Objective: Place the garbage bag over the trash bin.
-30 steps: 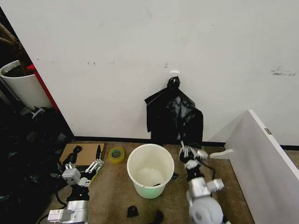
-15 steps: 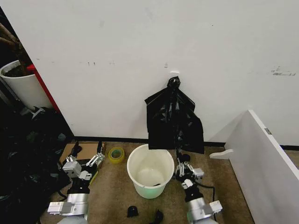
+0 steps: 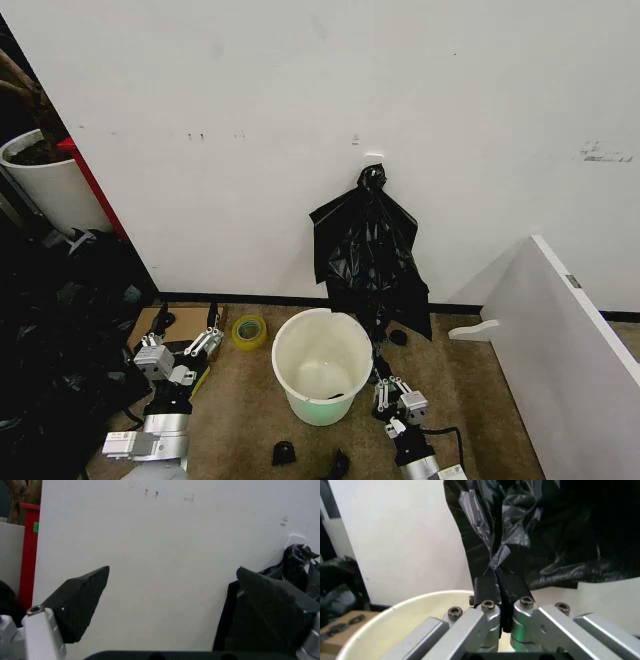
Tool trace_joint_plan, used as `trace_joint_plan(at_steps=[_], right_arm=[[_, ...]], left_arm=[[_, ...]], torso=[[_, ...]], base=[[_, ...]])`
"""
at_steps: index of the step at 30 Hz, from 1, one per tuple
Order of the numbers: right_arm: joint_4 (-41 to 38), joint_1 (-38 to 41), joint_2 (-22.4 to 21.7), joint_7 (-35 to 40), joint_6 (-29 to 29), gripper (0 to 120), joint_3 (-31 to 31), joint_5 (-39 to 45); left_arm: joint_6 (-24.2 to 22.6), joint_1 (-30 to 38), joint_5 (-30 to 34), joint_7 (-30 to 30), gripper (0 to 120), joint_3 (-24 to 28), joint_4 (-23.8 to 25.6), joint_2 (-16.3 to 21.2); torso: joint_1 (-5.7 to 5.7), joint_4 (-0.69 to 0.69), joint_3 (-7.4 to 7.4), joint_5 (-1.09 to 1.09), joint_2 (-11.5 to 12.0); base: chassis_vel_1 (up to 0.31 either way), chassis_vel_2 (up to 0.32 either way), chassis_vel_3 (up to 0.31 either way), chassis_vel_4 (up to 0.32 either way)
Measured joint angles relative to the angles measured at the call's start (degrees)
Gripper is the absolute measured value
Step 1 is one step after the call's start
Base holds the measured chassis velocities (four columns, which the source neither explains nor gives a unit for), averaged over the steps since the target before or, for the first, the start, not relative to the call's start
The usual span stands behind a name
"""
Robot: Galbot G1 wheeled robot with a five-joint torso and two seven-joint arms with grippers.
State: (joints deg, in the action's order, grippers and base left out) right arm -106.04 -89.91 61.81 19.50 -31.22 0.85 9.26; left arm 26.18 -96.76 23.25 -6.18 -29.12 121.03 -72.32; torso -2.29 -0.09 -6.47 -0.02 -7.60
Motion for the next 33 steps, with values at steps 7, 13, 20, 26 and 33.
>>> trace_joint_plan(at_steps=[7, 13, 20, 26, 33], right_arm=[[0.16, -2.00, -2.04, -10.53, 0.28, 0, 4.21, -4.05], [1.15, -1.30, -1.58, -11.01, 0.32, 0, 4.39, -5.05], [1.82, 1.40, -0.33, -10.77, -0.49, 3, 5.85, -5.38], [3.05, 3.31, 0.34, -12.82, -3.12, 23, 7.54, -6.39], [6.93, 5.56, 1.09, -20.40, -10.84, 51, 15.62, -20.30]], left_arm=[[-0.23, 0.06, -0.01, 0.02, 100, 0.01, -0.12, 0.04], [-0.30, 0.09, -0.01, 0.02, 100, 0.02, -0.24, 0.03], [-0.27, 0.03, 0.03, 0.02, 100, 0.00, -0.59, 0.18], [-0.21, 0.07, 0.14, 0.02, 100, -0.02, -0.79, 0.31], [-0.25, 0.53, 0.39, -0.01, 100, 0.03, -1.26, 0.59]], torso=[[-0.01, 0.00, 0.00, 0.00, 0.00], [0.00, 0.00, 0.00, 0.01, 0.00], [0.00, 0.00, 0.00, 0.00, 0.00], [0.00, 0.00, 0.00, 0.00, 0.00], [-0.01, 0.00, 0.00, 0.01, 0.00]], base=[[0.000, 0.000, 0.000, 0.000], [0.000, 0.000, 0.000, 0.000], [0.000, 0.000, 0.000, 0.000], [0.000, 0.000, 0.000, 0.000], [0.000, 0.000, 0.000, 0.000]])
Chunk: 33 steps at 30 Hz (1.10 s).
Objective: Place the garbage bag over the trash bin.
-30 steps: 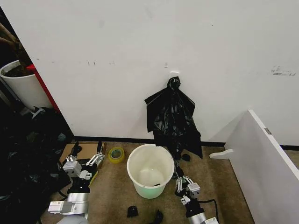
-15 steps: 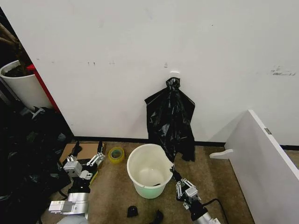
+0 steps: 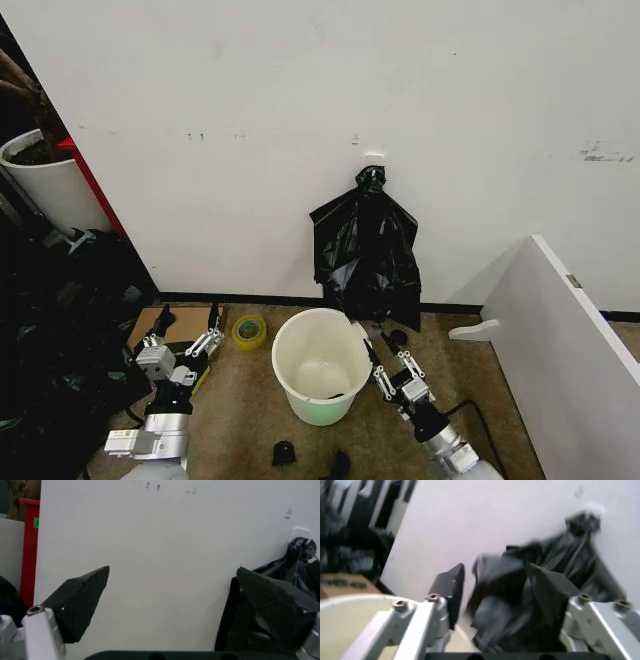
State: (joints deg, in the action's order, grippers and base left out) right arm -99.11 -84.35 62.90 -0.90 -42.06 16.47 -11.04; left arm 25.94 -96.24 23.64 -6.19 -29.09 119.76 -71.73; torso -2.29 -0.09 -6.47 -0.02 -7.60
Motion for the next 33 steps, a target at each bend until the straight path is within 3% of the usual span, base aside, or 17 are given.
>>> trace_joint_plan(at_steps=[4, 9, 15, 18, 23, 24, 26, 30, 33], right_arm=[[0.27, 0.19, -0.36, 1.45, 0.29, 63, 2.06, -4.79], [-1.34, 0.38, -0.21, 9.81, 6.81, 84, 0.15, -3.16], [-0.58, 3.93, 0.73, 9.06, 8.95, 99, -1.54, -2.74], [1.64, 7.53, 1.63, 9.13, 11.37, 96, -2.97, -3.03], [10.02, 17.04, 4.70, 13.90, 17.20, 78, -6.23, -5.11], [11.86, 19.78, 5.67, 15.45, 19.35, 70, -7.76, -3.87], [12.34, 20.80, 6.05, 16.25, 21.05, 67, -8.63, -3.14], [14.42, 23.97, 7.10, 20.08, 28.72, 48, -11.25, -2.87], [14.96, 24.33, 7.11, 21.54, 30.76, 41, -12.23, -2.76]], left_arm=[[-0.11, 0.15, 0.00, 0.00, 100, 0.12, -0.16, -0.01], [-0.20, 0.66, -0.01, -0.01, 100, 0.18, -0.62, -0.02], [-0.39, 0.86, -0.21, -0.02, 100, 0.26, -0.83, -0.30], [-0.54, 0.80, -0.40, -0.03, 100, 0.28, -0.73, -0.53], [-0.79, 0.27, -0.48, -0.15, 100, -0.06, 0.26, -0.96], [-0.82, 0.09, -0.48, -0.26, 100, -0.22, 0.46, -1.02], [-0.82, -0.01, -0.48, -0.29, 100, -0.28, 0.50, -1.03], [-0.84, -0.38, -0.51, -0.44, 100, -0.45, 0.68, -1.24], [-0.79, -0.51, -0.54, -0.47, 100, -0.47, 0.69, -1.37]], torso=[[0.00, 0.00, 0.00, -0.02, 0.00], [0.00, -0.01, 0.00, -0.02, 0.00], [0.00, 0.00, 0.00, -0.02, 0.00], [0.00, -0.01, 0.00, -0.01, 0.00], [0.00, 0.01, 0.00, 0.01, 0.00], [0.00, 0.02, 0.00, -0.02, 0.00], [0.00, 0.01, 0.00, -0.03, 0.01], [0.00, 0.00, 0.00, -0.03, 0.01], [0.01, -0.01, 0.00, -0.01, 0.01]], base=[[0.000, 0.000, 0.000, 0.000], [0.000, 0.000, 0.000, 0.000], [0.000, 0.000, 0.000, 0.000], [0.000, 0.000, 0.000, 0.000], [0.000, 0.000, 0.000, 0.000], [0.000, 0.000, 0.000, 0.000], [0.000, 0.000, 0.000, 0.000], [0.000, 0.000, 0.000, 0.000], [0.000, 0.000, 0.000, 0.000]])
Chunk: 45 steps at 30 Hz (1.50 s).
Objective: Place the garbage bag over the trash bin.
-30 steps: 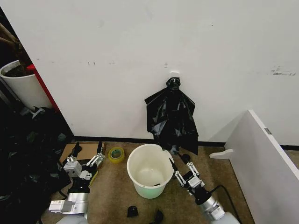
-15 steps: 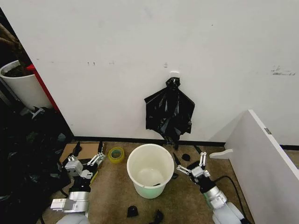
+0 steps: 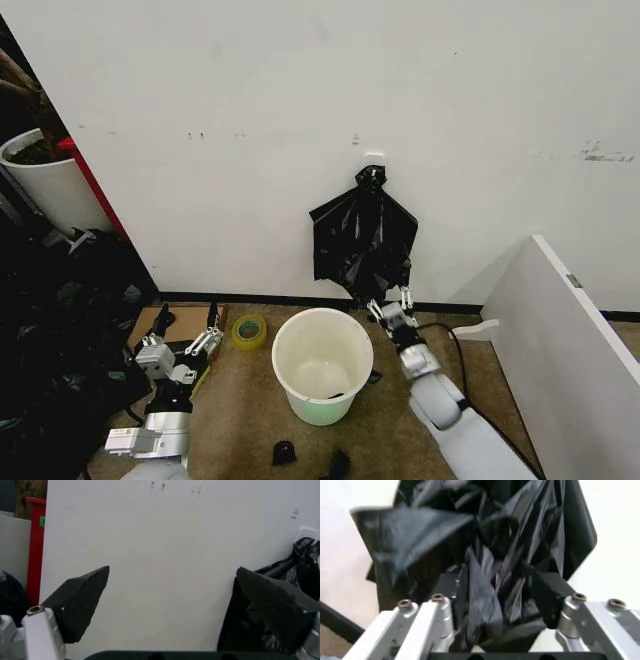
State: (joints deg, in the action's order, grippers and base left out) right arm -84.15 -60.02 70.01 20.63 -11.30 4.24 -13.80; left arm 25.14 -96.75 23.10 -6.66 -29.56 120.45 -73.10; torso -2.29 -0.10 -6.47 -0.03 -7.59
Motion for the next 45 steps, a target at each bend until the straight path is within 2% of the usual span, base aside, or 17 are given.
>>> trace_joint_plan(at_steps=[11, 13, 14, 17, 19, 21, 22, 28, 30, 34, 39, 42, 44, 45], right_arm=[[4.61, 1.15, 1.48, 3.68, 3.33, 40, -0.32, -6.63], [4.78, 1.25, 1.82, 4.58, 4.53, 50, -0.60, -6.95], [4.78, 1.25, 1.82, 4.58, 4.53, 50, -0.60, -6.95], [5.24, 1.55, 2.36, 5.95, 6.06, 60, -0.68, -8.22], [5.51, 1.73, 2.64, 6.53, 6.60, 55, -0.69, -8.57], [6.02, 2.03, 3.06, 7.25, 6.80, 46, -0.44, -9.22], [6.02, 2.03, 3.06, 7.25, 6.80, 46, -0.44, -9.22], [6.42, 2.31, 3.73, 8.95, 6.19, 19, 0.27, -8.29], [6.32, 2.25, 3.73, 9.09, 6.05, 16, 0.42, -8.15], [3.15, 0.82, 2.96, 9.38, 4.57, 0, 1.10, -6.20], [-3.59, -1.71, 1.30, 8.92, 1.78, 0, 1.53, -0.21], [-9.50, -3.85, -0.04, 7.65, -0.53, 0, 1.69, 5.98], [-10.44, -4.22, -0.25, 7.47, -0.78, 0, 1.70, 7.04], [-12.93, -5.17, -0.73, 6.95, -1.32, 0, 1.70, 10.04]], left_arm=[[0.27, 0.16, -0.22, -0.09, 100, 0.29, -0.84, -0.20], [0.27, 0.26, -0.24, -0.10, 100, 0.32, -1.04, -0.21], [0.27, 0.26, -0.24, -0.10, 100, 0.32, -1.04, -0.21], [0.27, 0.32, -0.26, -0.12, 100, 0.33, -1.17, -0.21], [0.27, 0.32, -0.27, -0.12, 100, 0.34, -1.17, -0.21], [0.27, 0.29, -0.27, -0.15, 100, 0.33, -1.17, -0.24], [0.27, 0.29, -0.27, -0.15, 100, 0.33, -1.17, -0.24], [0.43, 0.17, -0.27, -0.21, 100, 0.24, -1.28, -0.26], [0.44, 0.16, -0.27, -0.22, 100, 0.24, -1.29, -0.27], [0.45, 0.19, -0.27, -0.24, 100, 0.31, -1.29, -0.09], [0.46, 1.12, -0.30, 0.53, 100, 0.69, -1.33, 1.57], [0.66, 3.50, 0.03, 2.90, 100, 1.36, -2.20, 4.40], [0.84, 4.30, 0.18, 3.58, 100, 1.54, -2.57, 5.21], [1.40, 6.45, 0.83, 5.33, 100, 2.02, -3.64, 7.57]], torso=[[0.00, 0.00, 0.00, 0.00, 0.00], [0.00, 0.01, 0.00, 0.00, 0.00], [0.00, 0.01, 0.00, 0.00, 0.00], [0.00, 0.01, 0.00, 0.00, 0.00], [0.00, 0.01, 0.00, 0.00, 0.00], [0.00, 0.01, 0.00, 0.00, 0.00], [0.00, 0.01, 0.00, 0.00, 0.00], [0.00, 0.01, 0.00, 0.00, 0.00], [0.00, 0.02, 0.00, 0.00, 0.00], [0.00, 0.02, 0.00, 0.00, -0.01], [0.00, 0.01, 0.01, 0.00, -0.01], [0.00, 0.01, 0.01, 0.01, -0.01], [0.00, 0.02, 0.01, 0.00, -0.01], [0.00, 0.01, 0.01, -0.03, -0.01]], base=[[0.000, 0.000, 0.000, 0.000], [0.000, 0.000, 0.000, 0.000], [0.000, 0.000, 0.000, 0.000], [0.000, 0.000, 0.000, 0.000], [0.000, 0.000, 0.000, 0.000], [0.000, 0.000, 0.000, 0.000], [0.000, 0.000, 0.000, 0.000], [0.000, 0.000, 0.000, 0.000], [0.000, 0.000, 0.000, 0.000], [0.000, 0.000, 0.000, 0.000], [0.000, 0.000, 0.000, 0.000], [0.000, 0.000, 0.000, 0.000], [0.000, 0.000, 0.000, 0.000], [0.000, 0.000, 0.000, 0.000]])
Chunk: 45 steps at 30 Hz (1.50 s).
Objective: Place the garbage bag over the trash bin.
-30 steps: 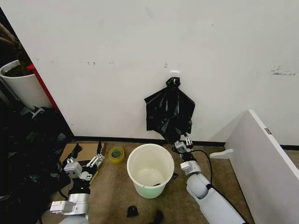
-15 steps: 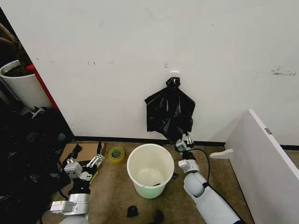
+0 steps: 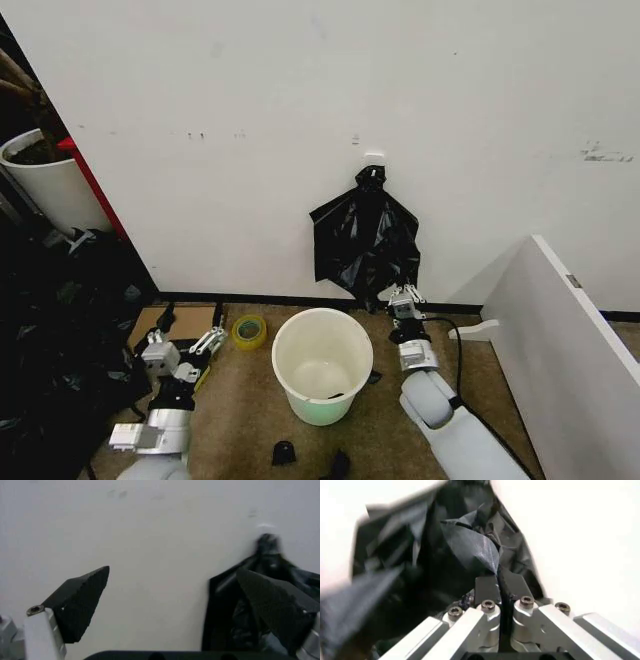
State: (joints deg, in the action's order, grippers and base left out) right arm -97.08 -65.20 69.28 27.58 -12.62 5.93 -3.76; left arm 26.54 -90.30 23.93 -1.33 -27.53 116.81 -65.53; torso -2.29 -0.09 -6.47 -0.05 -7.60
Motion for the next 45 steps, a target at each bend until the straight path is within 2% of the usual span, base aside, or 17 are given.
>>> trace_joint_plan(at_steps=[2, 3, 4, 5, 6, 10, 12, 14, 15, 18, 22, 23, 26, 29, 36, 41, 45], right_arm=[[-2.70, -1.05, -0.40, -0.78, -0.89, 0, 0.01, 3.22], [-3.91, -1.67, -0.52, -1.71, -1.84, 0, 0.07, 4.85], [-4.16, -1.83, -0.52, -2.06, -2.19, 0, 0.11, 5.17], [-4.63, -2.30, -0.51, -3.35, -3.56, 0, 0.29, 5.82], [-4.63, -2.30, -0.51, -3.35, -3.56, 0, 0.29, 5.82], [-4.87, -2.77, -0.02, -6.05, -6.62, 0, 0.49, 6.38], [-4.88, -2.77, 0.24, -7.10, -7.66, 0, 0.42, 6.97], [-4.88, -2.76, 0.26, -7.17, -7.71, 0, 0.41, 7.00], [-4.80, -2.61, 0.48, -8.12, -8.60, 0, 0.26, 7.28], [-4.13, -1.97, 1.01, -10.03, -10.22, 0, -0.20, 7.45], [-3.66, -1.42, 1.57, -10.83, -10.64, 0, -0.52, 7.40], [-3.66, -1.42, 1.57, -10.83, -10.64, 0, -0.52, 7.40], [-3.20, -1.19, 1.84, -11.53, -11.00, 0, -0.51, 6.74], [-2.40, -1.05, 2.30, -11.93, -11.52, 0, -0.33, 5.38], [-0.72, -0.81, 2.84, -12.18, -12.42, 0, 0.34, 3.76], [-0.43, -0.74, 2.77, -12.23, -12.86, 0, 0.58, 3.57], [-0.80, -1.00, 2.84, -12.38, -13.18, 0, 0.66, 3.07]], left_arm=[[0.96, 3.06, 1.74, 2.97, 100, 0.58, -1.87, 4.12], [1.75, 5.44, 3.29, 5.77, 100, 0.95, -3.66, 7.43], [2.01, 6.23, 3.80, 6.81, 100, 1.10, -4.36, 8.59], [2.67, 8.43, 4.78, 9.96, 100, 1.54, -6.77, 11.55], [2.67, 8.43, 4.78, 9.96, 100, 1.54, -6.77, 11.55], [3.06, 15.42, 5.13, 17.66, 100, 4.51, -14.31, 16.74], [3.08, 19.22, 4.95, 21.29, 100, 7.15, -17.62, 17.83], [3.07, 19.46, 4.93, 21.51, 100, 7.32, -17.80, 17.87], [3.09, 23.37, 4.65, 25.17, 100, 10.37, -20.71, 18.24], [3.11, 31.58, 4.13, 30.07, 100, 17.37, -26.25, 17.50], [3.00, 39.70, 3.55, 30.28, 100, 25.25, -32.88, 13.83], [3.00, 39.70, 3.55, 30.28, 100, 25.25, -32.88, 13.83], [2.81, 44.79, 2.74, 29.44, 100, 29.19, -37.52, 11.05], [3.02, 48.24, 0.67, 28.89, 100, 30.54, -40.53, 9.59], [3.15, 51.06, 2.53, 31.22, 100, 30.74, -41.13, 9.92], [3.14, 52.85, 1.95, 31.50, 100, 32.10, -42.63, 8.68], [3.13, 53.64, -5.65, 29.60, 100, 33.63, -45.14, 5.87]], torso=[[0.00, -0.01, 0.00, 0.01, 0.00], [0.00, -0.02, 0.00, 0.02, 0.00], [0.00, -0.02, 0.00, 0.02, 0.00], [0.00, -0.01, 0.00, 0.02, 0.00], [0.00, -0.01, 0.00, 0.02, 0.00], [0.00, 0.01, -0.01, 0.02, 0.00], [0.00, 0.01, -0.01, 0.01, 0.00], [0.00, 0.01, -0.01, 0.01, 0.00], [0.00, 0.00, -0.01, 0.01, 0.00], [0.00, 0.00, -0.01, 0.04, 0.00], [-0.01, -0.02, -0.02, 0.02, 0.00], [-0.01, -0.02, -0.02, 0.02, 0.00], [-0.01, -0.01, -0.02, 0.02, 0.00], [-0.01, -0.01, -0.01, 0.03, 0.00], [-0.01, 0.02, -0.01, 0.03, 0.00], [-0.01, 0.00, -0.01, 0.04, 0.00], [-0.01, -0.01, -0.01, 0.03, 0.01]], base=[[0.000, 0.000, 0.000, 0.000], [0.000, 0.000, 0.000, 0.000], [0.000, 0.000, 0.000, 0.000], [0.000, 0.000, 0.000, 0.000], [0.000, 0.000, 0.000, 0.000], [0.000, 0.000, 0.000, 0.000], [0.000, 0.000, 0.000, 0.000], [0.000, 0.000, 0.000, 0.000], [0.000, 0.000, 0.000, 0.000], [0.000, 0.000, 0.000, 0.000], [0.000, 0.000, 0.000, 0.000], [0.000, 0.000, 0.000, 0.000], [0.000, 0.000, 0.000, 0.000], [0.000, 0.000, 0.000, 0.000], [0.000, 0.000, 0.000, 0.000], [0.000, 0.000, 0.000, 0.000], [0.000, 0.000, 0.000, 0.000]])
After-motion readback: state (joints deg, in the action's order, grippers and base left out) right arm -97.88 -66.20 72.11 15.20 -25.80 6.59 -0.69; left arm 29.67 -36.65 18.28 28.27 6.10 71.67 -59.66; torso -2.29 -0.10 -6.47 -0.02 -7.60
